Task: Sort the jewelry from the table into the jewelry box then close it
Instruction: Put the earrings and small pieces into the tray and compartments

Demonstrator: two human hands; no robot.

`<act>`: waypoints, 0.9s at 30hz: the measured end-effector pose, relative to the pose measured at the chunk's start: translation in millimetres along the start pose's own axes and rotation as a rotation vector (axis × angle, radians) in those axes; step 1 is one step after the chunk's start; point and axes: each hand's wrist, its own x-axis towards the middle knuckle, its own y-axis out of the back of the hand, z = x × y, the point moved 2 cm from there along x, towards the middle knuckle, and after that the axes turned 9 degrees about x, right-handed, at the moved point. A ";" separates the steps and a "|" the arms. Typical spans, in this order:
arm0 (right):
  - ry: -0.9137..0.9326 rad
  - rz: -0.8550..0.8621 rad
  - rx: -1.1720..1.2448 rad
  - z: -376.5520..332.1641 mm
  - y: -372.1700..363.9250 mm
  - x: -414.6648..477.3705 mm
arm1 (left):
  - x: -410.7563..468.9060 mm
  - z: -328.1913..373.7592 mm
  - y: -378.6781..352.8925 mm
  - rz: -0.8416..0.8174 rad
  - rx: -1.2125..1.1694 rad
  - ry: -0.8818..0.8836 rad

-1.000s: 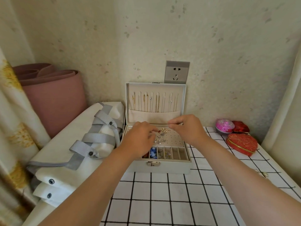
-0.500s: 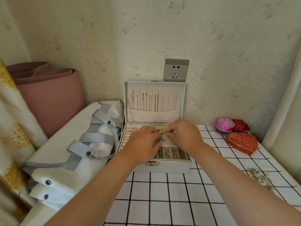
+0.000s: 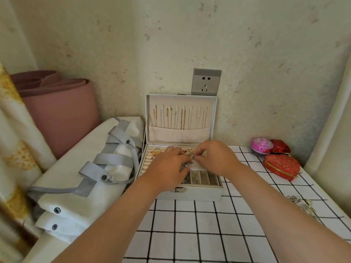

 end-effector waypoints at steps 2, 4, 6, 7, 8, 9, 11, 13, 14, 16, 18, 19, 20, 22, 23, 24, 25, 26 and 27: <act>-0.005 -0.012 -0.025 -2.5 -0.7 0.0 | -0.2 0.9 0.8 0.019 -0.004 -0.008; -0.002 -0.015 -0.050 -4.9 -1.7 0.2 | -0.6 3.1 1.7 0.042 -0.003 -0.032; -0.002 -0.011 -0.057 -4.9 -2.5 1.0 | -0.6 5.4 1.8 0.040 0.002 -0.055; -0.007 -0.009 -0.054 -3.9 -2.6 1.6 | -0.4 6.0 1.6 0.033 0.001 -0.061; -0.016 -0.012 -0.046 -2.8 -2.6 2.4 | -0.3 6.2 1.4 0.029 -0.004 -0.061; -0.027 -0.019 -0.033 -1.5 -2.8 3.0 | 0.1 5.9 1.2 0.031 -0.012 -0.058; -0.044 -0.036 0.006 0.9 -4.0 4.5 | 0.6 5.4 1.9 0.035 -0.021 -0.049; -0.048 -0.040 0.025 2.1 -4.8 4.7 | 0.5 5.8 2.6 0.027 -0.019 -0.042; -0.051 -0.039 0.032 2.7 -4.8 4.2 | 0.4 6.5 3.1 0.021 -0.016 -0.039; -0.069 -0.036 0.066 4.4 -2.5 1.3 | -0.4 8.4 4.6 0.020 -0.024 -0.031; -0.080 -0.028 0.100 6.0 4.0 -5.1 | -1.2 12.8 7.4 0.040 -0.056 -0.019; -0.080 -0.022 0.108 7.1 8.9 -9.1 | -1.3 16.4 9.2 0.047 -0.070 -0.011; -0.078 -0.016 0.113 8.6 14.3 -13.5 | -1.5 21.8 11.5 0.052 -0.085 -0.004; -0.072 -0.011 0.105 12.7 26.8 -24.6 | -2.4 35.0 15.7 0.064 -0.122 0.005; -0.071 -0.007 0.098 15.0 34.2 -31.7 | -3.4 42.6 17.7 0.070 -0.138 0.004; -0.072 0.000 0.095 18.1 41.8 -38.9 | -4.7 49.9 19.2 0.072 -0.146 -0.002; -0.082 0.008 0.093 21.6 49.9 -47.7 | -6.7 57.6 20.1 0.071 -0.148 -0.014; -0.095 0.016 0.094 25.3 58.5 -57.5 | -8.4 65.3 20.6 0.069 -0.149 -0.026; -0.112 0.016 0.086 29.5 67.1 -67.9 | -9.9 72.8 20.8 0.067 -0.156 -0.035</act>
